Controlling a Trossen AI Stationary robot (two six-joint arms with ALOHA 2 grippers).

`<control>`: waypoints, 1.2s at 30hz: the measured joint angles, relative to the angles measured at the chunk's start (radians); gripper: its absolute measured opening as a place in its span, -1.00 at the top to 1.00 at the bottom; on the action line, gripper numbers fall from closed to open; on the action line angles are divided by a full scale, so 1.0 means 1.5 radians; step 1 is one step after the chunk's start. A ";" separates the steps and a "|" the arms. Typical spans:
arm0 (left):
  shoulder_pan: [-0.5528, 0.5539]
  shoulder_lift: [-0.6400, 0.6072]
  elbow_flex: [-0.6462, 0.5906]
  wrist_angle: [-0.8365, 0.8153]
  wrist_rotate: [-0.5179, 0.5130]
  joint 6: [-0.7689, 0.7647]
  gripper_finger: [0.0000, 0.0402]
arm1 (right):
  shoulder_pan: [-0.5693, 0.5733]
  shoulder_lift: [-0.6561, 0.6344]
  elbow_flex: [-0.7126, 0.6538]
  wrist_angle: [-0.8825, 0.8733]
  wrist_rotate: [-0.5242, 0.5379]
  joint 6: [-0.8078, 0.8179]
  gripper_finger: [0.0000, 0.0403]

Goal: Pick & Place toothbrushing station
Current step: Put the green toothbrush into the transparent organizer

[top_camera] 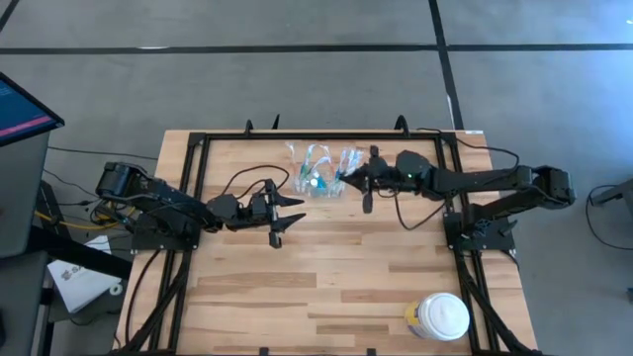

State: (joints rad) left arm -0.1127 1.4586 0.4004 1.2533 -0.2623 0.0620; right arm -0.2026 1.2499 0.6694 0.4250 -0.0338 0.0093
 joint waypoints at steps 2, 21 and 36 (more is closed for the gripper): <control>0.000 0.000 0.000 0.000 0.000 0.000 0.21 | -0.007 0.000 0.019 -0.043 0.012 -0.008 0.97; 0.000 0.001 0.000 0.000 0.002 0.000 0.21 | -0.038 0.018 0.041 -0.120 0.061 -0.011 0.97; 0.000 0.001 0.000 0.000 0.001 0.000 0.21 | -0.042 0.119 0.040 -0.071 0.058 -0.006 0.97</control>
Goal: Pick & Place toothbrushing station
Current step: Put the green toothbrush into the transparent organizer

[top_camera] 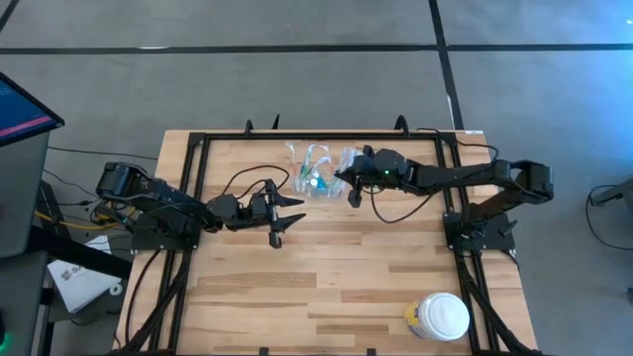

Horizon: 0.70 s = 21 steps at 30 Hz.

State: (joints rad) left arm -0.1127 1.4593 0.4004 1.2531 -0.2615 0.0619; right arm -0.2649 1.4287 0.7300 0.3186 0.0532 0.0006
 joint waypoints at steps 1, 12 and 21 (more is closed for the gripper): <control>0.000 0.000 0.000 0.000 0.000 0.000 0.21 | 0.000 0.007 0.000 0.008 0.000 0.000 0.97; 0.000 0.000 0.000 -0.001 0.000 0.000 0.21 | -0.009 0.042 0.001 0.019 -0.006 0.018 0.97; 0.000 0.000 0.000 -0.002 0.000 0.000 0.21 | -0.024 0.055 0.000 0.019 -0.021 0.033 0.97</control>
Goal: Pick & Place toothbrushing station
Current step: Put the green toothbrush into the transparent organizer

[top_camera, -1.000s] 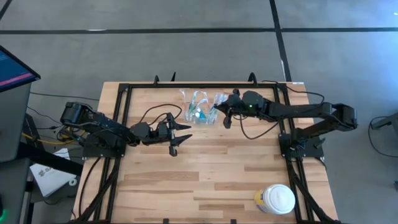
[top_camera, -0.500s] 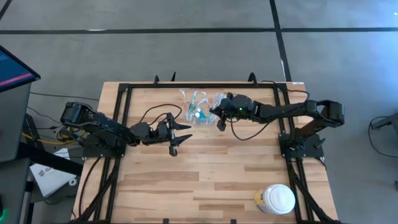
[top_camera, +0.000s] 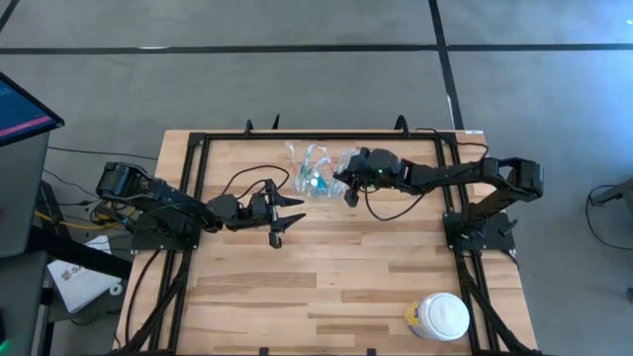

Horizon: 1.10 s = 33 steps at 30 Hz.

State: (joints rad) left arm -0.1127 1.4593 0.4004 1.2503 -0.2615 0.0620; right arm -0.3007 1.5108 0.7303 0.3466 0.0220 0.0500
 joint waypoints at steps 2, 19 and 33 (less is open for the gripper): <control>0.000 0.000 0.000 0.000 0.000 0.000 0.21 | -0.005 0.000 0.000 -0.003 -0.007 0.002 0.97; 0.000 0.000 0.000 -0.001 0.000 0.000 0.21 | -0.005 0.000 0.000 -0.002 -0.019 0.002 0.72; 0.000 0.000 0.000 -0.004 0.000 0.000 0.21 | -0.015 -0.001 0.000 -0.001 -0.015 0.002 0.69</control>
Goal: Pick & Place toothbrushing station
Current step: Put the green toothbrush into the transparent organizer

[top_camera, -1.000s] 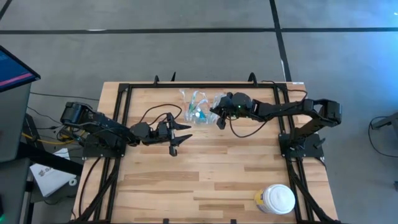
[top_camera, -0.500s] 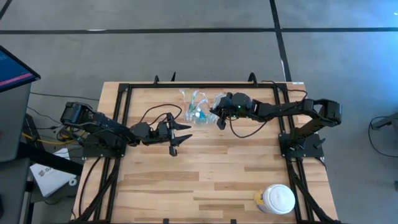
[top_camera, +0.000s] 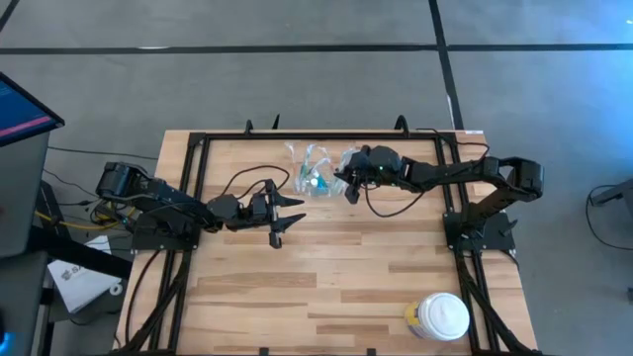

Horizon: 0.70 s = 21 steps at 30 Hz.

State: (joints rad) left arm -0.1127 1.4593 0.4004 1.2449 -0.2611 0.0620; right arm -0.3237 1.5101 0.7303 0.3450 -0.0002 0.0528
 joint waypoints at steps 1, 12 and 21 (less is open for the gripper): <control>0.000 0.000 0.000 0.000 0.000 0.000 0.21 | 0.000 0.000 0.000 0.000 0.000 0.000 0.69; 0.000 0.000 0.000 -0.005 0.000 0.000 0.21 | 0.000 0.000 0.000 0.000 0.000 -0.005 0.69; 0.000 0.000 0.000 -0.006 0.000 0.000 0.21 | 0.001 0.000 0.000 0.000 0.000 -0.011 0.69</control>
State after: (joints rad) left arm -0.1127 1.4597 0.4004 1.2366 -0.2611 0.0620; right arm -0.3229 1.5101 0.7303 0.3450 0.0002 0.0368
